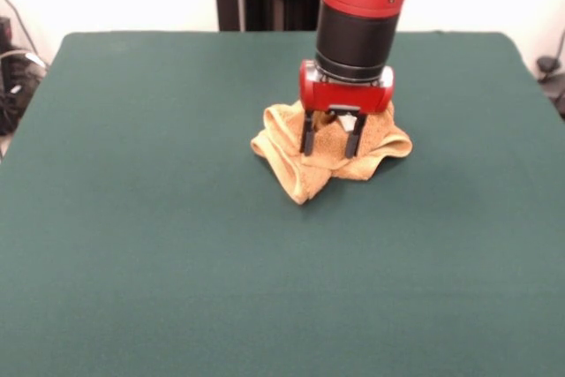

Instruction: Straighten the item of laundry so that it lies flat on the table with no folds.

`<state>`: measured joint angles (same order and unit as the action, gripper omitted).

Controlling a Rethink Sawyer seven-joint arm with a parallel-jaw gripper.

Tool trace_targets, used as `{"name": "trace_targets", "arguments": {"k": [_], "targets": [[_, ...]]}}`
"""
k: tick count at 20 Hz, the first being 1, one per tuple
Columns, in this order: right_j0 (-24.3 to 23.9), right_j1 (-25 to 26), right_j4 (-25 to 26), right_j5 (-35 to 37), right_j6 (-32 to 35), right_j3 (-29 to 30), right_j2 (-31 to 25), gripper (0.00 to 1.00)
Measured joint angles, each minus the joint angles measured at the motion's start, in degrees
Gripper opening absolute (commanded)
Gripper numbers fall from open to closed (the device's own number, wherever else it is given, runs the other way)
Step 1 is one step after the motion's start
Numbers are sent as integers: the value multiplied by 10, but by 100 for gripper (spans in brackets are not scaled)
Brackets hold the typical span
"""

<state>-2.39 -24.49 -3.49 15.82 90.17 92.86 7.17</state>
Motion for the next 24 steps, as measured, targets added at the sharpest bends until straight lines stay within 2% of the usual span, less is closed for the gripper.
{"name": "trace_targets", "arguments": {"k": [24], "targets": [[-17, -11, 0, 21, 0, 0, 0, 100]]}}
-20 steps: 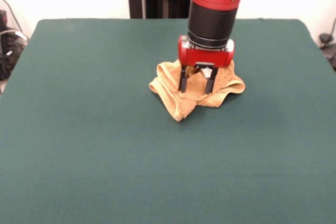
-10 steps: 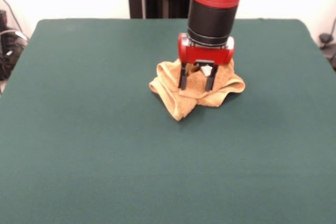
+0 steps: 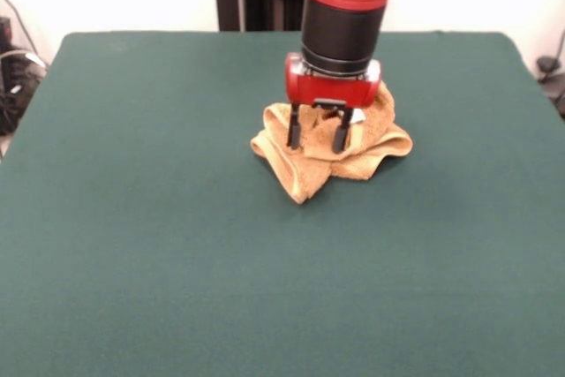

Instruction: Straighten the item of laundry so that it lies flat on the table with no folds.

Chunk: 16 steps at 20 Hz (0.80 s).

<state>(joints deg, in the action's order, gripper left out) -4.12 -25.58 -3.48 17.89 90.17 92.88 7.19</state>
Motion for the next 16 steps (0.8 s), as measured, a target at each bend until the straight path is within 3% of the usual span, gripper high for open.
{"name": "trace_targets", "arguments": {"k": [16], "targets": [[-19, 0, 0, 0, 0, 1, -1, 100]]}}
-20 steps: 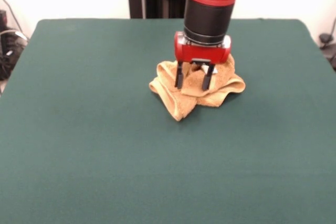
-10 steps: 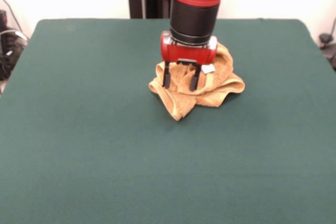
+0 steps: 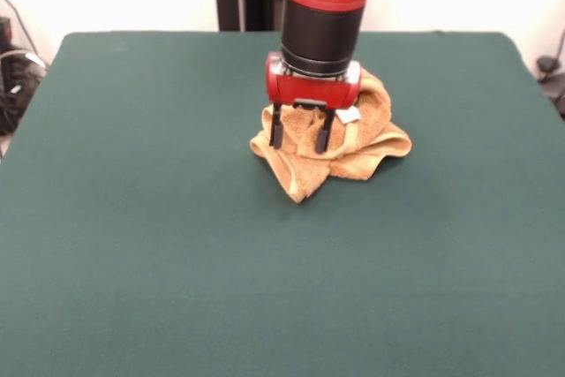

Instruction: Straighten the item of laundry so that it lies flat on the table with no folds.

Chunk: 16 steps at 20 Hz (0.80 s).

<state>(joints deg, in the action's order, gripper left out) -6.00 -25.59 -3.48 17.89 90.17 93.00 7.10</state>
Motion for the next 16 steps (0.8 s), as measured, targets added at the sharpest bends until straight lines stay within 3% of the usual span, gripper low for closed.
{"name": "trace_targets", "arguments": {"k": [16], "targets": [[-8, -8, 0, 0, 0, 18, -13, 100]]}}
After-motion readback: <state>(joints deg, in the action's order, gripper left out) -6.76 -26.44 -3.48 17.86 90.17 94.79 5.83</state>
